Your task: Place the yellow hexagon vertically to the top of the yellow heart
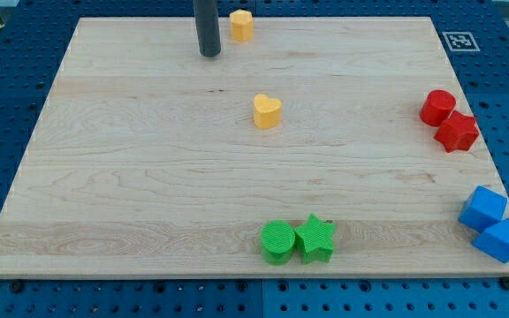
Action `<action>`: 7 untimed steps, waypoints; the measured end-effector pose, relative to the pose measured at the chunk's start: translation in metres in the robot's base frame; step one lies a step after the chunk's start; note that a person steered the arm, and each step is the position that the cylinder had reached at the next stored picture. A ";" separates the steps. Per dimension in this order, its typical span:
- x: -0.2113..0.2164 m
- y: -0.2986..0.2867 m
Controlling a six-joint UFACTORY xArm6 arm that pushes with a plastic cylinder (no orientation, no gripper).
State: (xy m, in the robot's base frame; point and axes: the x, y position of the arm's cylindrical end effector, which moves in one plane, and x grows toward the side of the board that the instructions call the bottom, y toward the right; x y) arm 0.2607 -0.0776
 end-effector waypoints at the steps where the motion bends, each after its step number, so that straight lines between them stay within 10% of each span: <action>1: -0.042 -0.007; 7: -0.060 0.048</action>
State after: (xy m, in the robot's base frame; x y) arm 0.2007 -0.0301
